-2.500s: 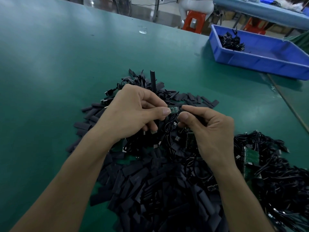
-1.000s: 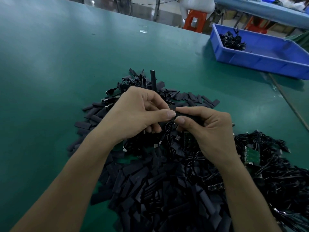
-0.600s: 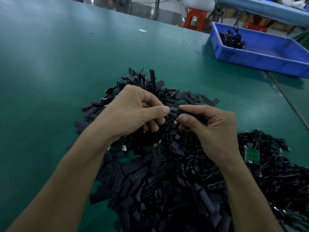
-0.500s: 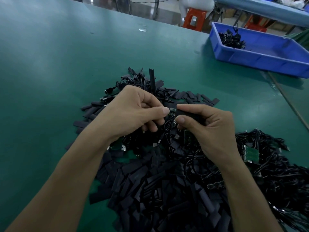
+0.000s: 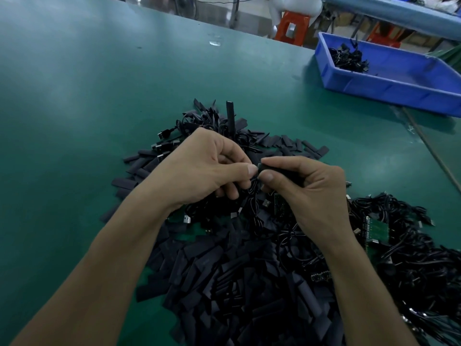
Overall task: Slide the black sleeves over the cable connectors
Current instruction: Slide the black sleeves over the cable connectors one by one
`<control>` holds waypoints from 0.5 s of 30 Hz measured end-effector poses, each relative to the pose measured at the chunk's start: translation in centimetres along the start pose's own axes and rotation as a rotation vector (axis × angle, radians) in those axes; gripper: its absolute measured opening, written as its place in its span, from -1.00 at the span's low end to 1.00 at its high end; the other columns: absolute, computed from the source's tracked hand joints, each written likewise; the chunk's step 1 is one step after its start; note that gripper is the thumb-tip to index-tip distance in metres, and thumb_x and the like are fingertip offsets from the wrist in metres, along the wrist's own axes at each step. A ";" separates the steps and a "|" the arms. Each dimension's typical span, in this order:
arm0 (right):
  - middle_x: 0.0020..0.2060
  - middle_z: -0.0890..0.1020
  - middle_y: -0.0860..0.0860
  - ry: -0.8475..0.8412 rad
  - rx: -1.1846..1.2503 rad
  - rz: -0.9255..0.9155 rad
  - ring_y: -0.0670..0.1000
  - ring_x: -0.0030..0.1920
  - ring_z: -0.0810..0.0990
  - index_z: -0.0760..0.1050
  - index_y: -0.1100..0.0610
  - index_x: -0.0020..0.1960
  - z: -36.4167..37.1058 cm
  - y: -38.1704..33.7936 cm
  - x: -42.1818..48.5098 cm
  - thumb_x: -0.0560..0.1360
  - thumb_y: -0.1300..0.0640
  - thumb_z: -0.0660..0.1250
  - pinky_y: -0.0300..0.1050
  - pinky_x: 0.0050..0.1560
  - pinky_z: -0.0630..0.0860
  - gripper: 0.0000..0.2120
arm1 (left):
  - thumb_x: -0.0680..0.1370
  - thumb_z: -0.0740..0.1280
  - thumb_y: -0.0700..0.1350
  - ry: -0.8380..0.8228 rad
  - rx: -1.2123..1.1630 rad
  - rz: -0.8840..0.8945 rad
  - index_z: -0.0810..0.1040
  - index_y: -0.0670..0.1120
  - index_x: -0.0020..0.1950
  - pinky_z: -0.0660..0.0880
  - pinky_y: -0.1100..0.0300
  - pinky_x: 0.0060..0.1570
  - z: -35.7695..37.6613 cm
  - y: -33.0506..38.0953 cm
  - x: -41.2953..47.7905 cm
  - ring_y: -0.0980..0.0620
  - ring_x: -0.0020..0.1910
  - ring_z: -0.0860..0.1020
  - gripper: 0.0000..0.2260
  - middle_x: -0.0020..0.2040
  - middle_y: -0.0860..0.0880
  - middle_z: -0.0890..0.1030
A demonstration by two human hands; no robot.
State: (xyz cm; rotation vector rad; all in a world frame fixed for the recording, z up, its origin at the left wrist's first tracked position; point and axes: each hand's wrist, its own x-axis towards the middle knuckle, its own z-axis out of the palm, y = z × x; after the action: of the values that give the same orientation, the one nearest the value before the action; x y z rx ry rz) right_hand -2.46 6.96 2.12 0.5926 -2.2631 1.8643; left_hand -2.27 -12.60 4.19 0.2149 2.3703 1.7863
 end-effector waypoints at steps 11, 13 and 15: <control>-0.21 0.71 -0.06 0.326 -0.003 0.011 -0.05 -0.21 0.69 0.62 -0.07 0.05 0.6 0.3 0.1 0.38 0.07 0.58 -0.25 -0.15 0.59 -0.73 | 0.54 0.46 -0.13 0.076 -0.084 0.021 0.67 -0.14 -0.18 0.55 0.30 -0.43 0.3 -0.1 0.1 0.00 -0.39 0.68 -0.87 -0.30 -0.10 0.71; -0.19 0.72 -0.06 0.397 0.036 0.010 -0.05 -0.18 0.70 0.64 -0.04 0.01 1.1 0.4 0.0 0.40 0.11 0.57 -0.25 -0.11 0.59 -0.78 | 0.54 0.47 -0.13 0.102 -0.106 0.029 0.67 -0.13 -0.19 0.55 0.30 -0.42 0.6 -0.1 0.1 -0.01 -0.38 0.69 -0.87 -0.31 -0.09 0.71; -0.15 0.74 -0.05 0.417 0.073 0.004 -0.01 -0.13 0.72 0.65 -0.03 0.05 1.6 0.4 -0.1 0.44 0.16 0.54 -0.24 -0.06 0.61 -0.78 | 0.53 0.47 -0.13 0.127 -0.114 0.041 0.67 -0.12 -0.19 0.57 0.29 -0.38 1.1 -0.1 0.2 -0.01 -0.36 0.70 -0.88 -0.31 -0.08 0.71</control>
State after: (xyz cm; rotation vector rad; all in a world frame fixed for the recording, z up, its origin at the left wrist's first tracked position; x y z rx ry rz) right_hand -2.28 5.54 1.39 0.1816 -1.9342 1.8686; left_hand -2.27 -11.57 3.74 0.1401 2.3530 2.0040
